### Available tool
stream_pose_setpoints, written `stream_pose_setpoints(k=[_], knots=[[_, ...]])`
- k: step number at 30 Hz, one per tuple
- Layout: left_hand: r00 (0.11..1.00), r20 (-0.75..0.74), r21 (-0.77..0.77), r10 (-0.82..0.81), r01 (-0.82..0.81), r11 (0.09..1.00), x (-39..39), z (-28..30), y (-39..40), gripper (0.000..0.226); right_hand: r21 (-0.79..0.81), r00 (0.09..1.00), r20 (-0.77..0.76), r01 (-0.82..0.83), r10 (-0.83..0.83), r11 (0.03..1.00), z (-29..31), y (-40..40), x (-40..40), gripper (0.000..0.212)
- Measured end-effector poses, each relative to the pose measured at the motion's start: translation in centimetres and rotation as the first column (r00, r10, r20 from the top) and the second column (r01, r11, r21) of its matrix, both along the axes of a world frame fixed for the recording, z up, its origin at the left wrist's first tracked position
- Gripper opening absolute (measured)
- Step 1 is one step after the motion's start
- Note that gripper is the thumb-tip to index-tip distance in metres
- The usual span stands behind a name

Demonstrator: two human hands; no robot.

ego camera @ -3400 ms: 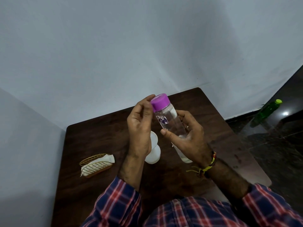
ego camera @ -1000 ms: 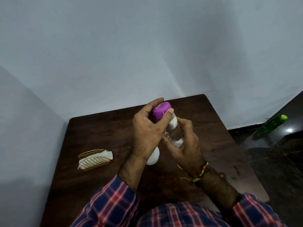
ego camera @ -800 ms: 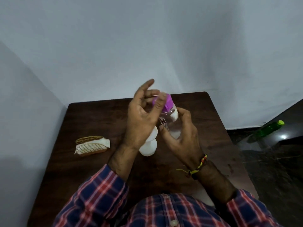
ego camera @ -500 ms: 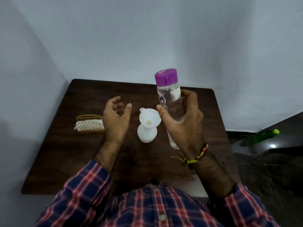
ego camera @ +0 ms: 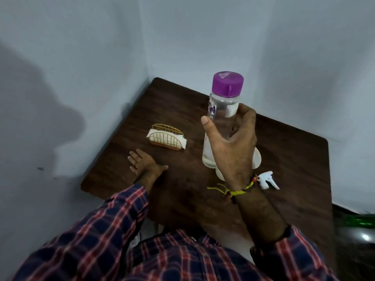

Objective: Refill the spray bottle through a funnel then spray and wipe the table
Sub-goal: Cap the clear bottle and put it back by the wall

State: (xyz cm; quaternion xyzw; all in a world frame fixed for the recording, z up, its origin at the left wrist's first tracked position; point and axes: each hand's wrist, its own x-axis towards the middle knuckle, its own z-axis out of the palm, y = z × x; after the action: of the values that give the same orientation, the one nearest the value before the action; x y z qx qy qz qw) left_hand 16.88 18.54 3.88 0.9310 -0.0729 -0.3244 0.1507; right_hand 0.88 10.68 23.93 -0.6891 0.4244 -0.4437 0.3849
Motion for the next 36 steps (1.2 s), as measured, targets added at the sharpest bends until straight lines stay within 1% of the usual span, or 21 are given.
stream_pose_setpoints(k=[2,5,8,10,13,16,20,26,27,29,30,32,34,36], knots=[[0.996,-0.080,0.091,-0.048,0.056,0.994,1.6,-0.9,-0.3,0.154,0.038,1.000,0.004,-0.011,0.011,0.999,-1.0,-0.4,2.2,0.060],[0.970,-0.165,0.160,-0.177,0.204,0.966,2.7,-2.2,0.0,0.169,0.072,1.000,-0.015,-0.011,0.012,0.997,-2.7,-1.2,5.0,0.056],[0.942,-0.229,0.199,-0.245,0.292,0.936,3.2,-3.1,0.3,0.174,0.111,0.999,-0.050,0.010,-0.005,0.994,-4.6,-2.8,7.6,0.057],[0.930,-0.268,0.192,-0.251,0.307,0.932,3.8,-3.3,0.3,0.174,0.116,0.996,-0.081,0.039,-0.030,0.992,-6.1,-4.1,9.8,0.058],[0.919,-0.296,0.166,-0.261,0.318,0.933,4.5,-3.6,0.2,0.173,0.147,0.996,-0.077,0.062,-0.051,0.987,-7.6,-6.3,13.6,0.054],[0.910,-0.314,0.151,-0.271,0.329,0.932,4.7,-4.0,0.1,0.173,0.174,0.993,-0.086,0.096,-0.081,0.980,-9.3,-8.9,17.6,0.053],[0.910,-0.331,0.176,-0.248,0.318,0.932,4.6,-4.8,-0.4,0.173,0.207,0.987,-0.118,0.132,-0.110,0.969,-11.8,-12.3,22.0,0.056],[0.904,-0.351,0.202,-0.243,0.327,0.923,4.7,-5.9,-0.7,0.174,0.258,0.978,-0.181,0.148,-0.103,0.955,-14.2,-16.5,25.8,0.056],[0.906,-0.345,0.207,-0.247,0.330,0.921,4.6,-6.3,-0.7,0.173,0.266,0.976,-0.191,0.152,-0.102,0.952,-14.5,-17.0,26.2,0.056],[0.922,-0.283,0.212,-0.264,0.329,0.920,4.4,-7.3,-0.3,0.173,0.274,0.973,-0.206,0.160,-0.105,0.948,-14.7,-17.8,26.7,0.056],[0.930,-0.259,0.218,-0.262,0.320,0.922,4.5,-7.8,0.0,0.173,0.280,0.971,-0.223,0.153,-0.091,0.948,-14.5,-18.0,26.9,0.057],[0.930,-0.241,0.221,-0.278,0.332,0.917,4.6,-8.5,0.3,0.175,0.301,0.958,-0.286,0.100,-0.010,0.949,-13.7,-18.0,27.1,0.057],[0.925,-0.251,0.223,-0.285,0.342,0.913,4.6,-8.5,0.3,0.175,0.328,0.942,-0.332,0.059,0.056,0.943,-13.5,-18.3,27.0,0.056],[0.912,-0.278,0.241,-0.301,0.370,0.897,4.5,-8.4,0.4,0.174,0.336,0.938,-0.342,0.061,0.061,0.940,-13.0,-18.1,26.8,0.057]])
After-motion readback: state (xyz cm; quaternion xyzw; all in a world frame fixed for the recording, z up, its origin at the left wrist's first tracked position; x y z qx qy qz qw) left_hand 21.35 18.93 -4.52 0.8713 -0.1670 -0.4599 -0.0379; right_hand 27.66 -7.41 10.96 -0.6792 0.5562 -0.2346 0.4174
